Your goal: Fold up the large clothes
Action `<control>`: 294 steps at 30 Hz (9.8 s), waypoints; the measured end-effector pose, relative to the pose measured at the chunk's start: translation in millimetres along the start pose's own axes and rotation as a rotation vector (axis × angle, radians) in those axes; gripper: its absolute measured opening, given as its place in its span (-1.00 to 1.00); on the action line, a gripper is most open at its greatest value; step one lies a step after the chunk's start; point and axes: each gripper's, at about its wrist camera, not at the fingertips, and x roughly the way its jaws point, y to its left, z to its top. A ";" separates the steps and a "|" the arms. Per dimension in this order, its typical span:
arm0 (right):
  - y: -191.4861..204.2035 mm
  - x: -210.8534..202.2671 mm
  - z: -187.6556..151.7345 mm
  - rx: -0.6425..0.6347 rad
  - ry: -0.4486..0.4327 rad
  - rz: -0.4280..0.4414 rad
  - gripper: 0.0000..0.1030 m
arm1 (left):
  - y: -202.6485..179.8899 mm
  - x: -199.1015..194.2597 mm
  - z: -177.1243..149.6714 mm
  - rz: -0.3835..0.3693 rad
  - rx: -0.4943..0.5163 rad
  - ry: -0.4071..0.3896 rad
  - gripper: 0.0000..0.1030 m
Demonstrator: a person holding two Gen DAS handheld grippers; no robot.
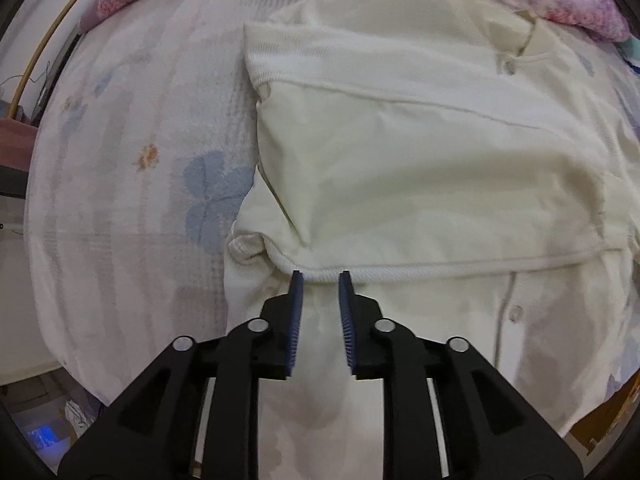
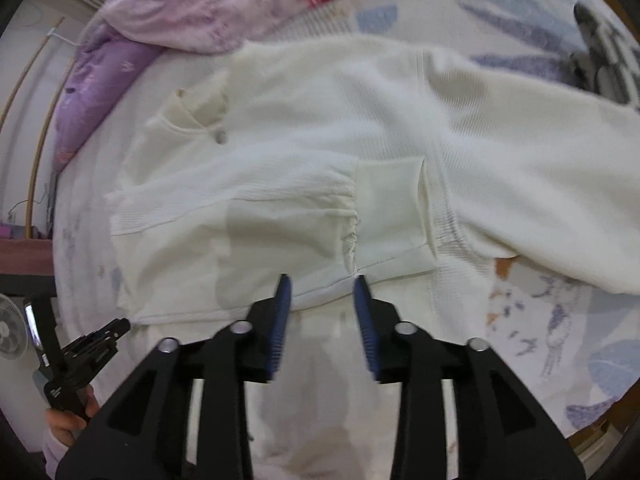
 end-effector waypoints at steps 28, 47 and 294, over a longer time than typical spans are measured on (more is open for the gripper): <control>-1.2 -207.7 -111.1 -0.115 -0.184 0.146 0.30 | -86.8 -205.3 -169.0 -0.005 0.008 -0.139 -0.40; -113.5 -295.5 -214.0 0.373 -0.443 -0.064 0.30 | -169.9 -250.3 -181.1 -0.148 0.418 -0.328 -0.39; -0.1 -133.0 41.9 -0.023 -0.237 0.074 -0.88 | 34.4 -116.6 15.9 -0.045 0.035 -0.315 -0.90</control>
